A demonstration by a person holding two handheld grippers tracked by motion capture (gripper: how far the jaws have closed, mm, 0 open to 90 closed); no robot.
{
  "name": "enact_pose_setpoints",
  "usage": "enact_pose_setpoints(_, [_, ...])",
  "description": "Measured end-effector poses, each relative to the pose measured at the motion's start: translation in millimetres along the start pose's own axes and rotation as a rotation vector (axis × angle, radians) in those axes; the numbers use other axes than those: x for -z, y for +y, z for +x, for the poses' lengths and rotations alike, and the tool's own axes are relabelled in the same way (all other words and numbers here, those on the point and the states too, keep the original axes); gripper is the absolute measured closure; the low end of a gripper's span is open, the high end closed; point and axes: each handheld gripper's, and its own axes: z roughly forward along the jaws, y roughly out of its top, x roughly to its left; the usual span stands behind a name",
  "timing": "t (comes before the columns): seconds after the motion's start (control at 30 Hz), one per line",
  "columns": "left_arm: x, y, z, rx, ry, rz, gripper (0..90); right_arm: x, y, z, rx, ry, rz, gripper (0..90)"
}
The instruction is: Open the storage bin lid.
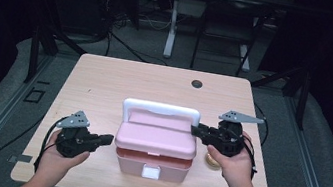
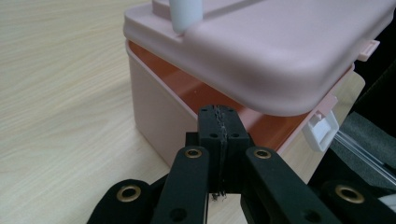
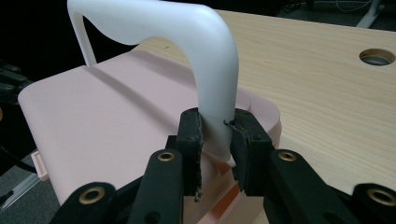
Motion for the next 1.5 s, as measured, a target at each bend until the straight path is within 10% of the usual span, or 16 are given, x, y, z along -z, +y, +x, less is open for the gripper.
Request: enact_pose_setpoints(1.5, [-28.2,9.5,-22.0,-0.046,-0.058,0.036,89.8,17.3,-3.9,-4.1,-0.008,0.002,-0.036,73.8])
